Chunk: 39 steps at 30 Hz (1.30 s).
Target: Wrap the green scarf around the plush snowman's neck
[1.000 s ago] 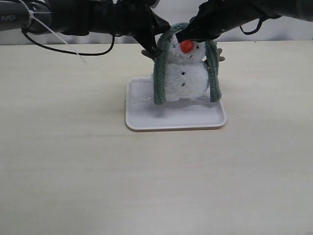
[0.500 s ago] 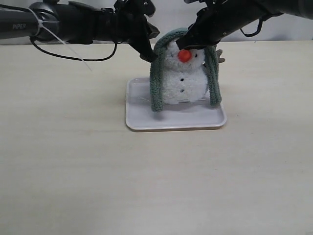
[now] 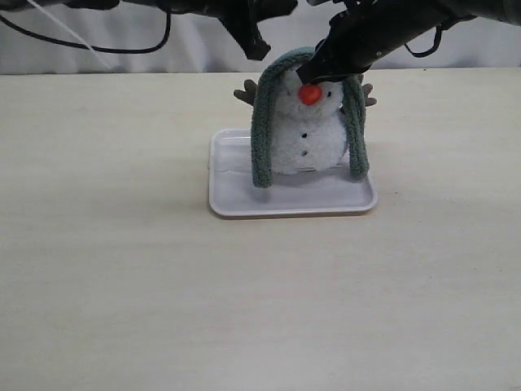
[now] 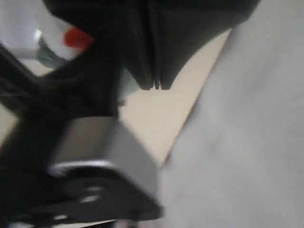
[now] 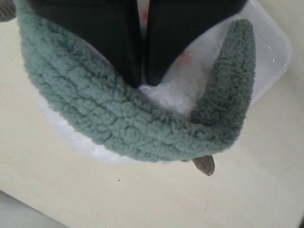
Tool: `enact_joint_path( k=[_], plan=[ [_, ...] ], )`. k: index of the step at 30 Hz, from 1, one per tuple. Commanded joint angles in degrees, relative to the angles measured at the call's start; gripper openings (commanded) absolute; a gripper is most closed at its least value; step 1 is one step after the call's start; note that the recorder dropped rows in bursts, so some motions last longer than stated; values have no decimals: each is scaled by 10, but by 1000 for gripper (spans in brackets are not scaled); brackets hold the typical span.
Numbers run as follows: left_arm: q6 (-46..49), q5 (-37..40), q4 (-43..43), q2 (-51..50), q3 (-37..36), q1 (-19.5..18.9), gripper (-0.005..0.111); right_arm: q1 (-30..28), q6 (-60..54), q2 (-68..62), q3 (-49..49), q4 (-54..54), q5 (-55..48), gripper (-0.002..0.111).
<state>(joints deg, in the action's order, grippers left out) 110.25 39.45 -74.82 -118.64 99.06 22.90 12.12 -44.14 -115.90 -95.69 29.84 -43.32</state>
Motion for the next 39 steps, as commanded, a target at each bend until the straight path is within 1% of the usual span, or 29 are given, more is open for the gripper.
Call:
enact_joint_path(
  k=[1,4,6,10,14,17,18,19,24,27,31,34,37,39],
  plan=[
    [-48,37,101,-15,2,4,0,0,-8,1,4,-14,-23,4],
    [-55,43,160,-31,2,3,0,0,-8,1,4,-18,-24,4],
    [-55,33,166,-44,2,4,0,0,-8,1,4,-18,-24,4],
    [-40,-58,129,-70,3,10,0,5,-14,1,4,-21,-37,4],
    [-4,-89,101,-84,6,17,0,19,-17,1,4,-23,-37,4],
    [0,-176,70,-88,6,29,0,22,-17,1,4,-25,-37,4],
    [6,-196,60,-88,6,31,0,25,-17,1,4,-28,-38,4],
    [6,-198,61,-88,6,31,0,26,-17,1,4,-32,-40,4],
    [-3,-126,47,-98,6,33,0,26,-17,1,4,-36,-46,4],
    [-41,-94,58,-106,6,33,0,26,-13,1,4,-46,-46,4],
    [-149,-62,136,-105,6,33,0,26,22,1,4,-93,-29,4],
    [-197,-28,185,-97,6,33,0,26,33,1,4,-109,-21,4],
    [-203,6,182,-76,6,32,0,26,33,1,4,-109,-20,4],
    [-220,-5,181,-56,6,31,0,26,33,1,4,-109,-20,4]
  ],
)
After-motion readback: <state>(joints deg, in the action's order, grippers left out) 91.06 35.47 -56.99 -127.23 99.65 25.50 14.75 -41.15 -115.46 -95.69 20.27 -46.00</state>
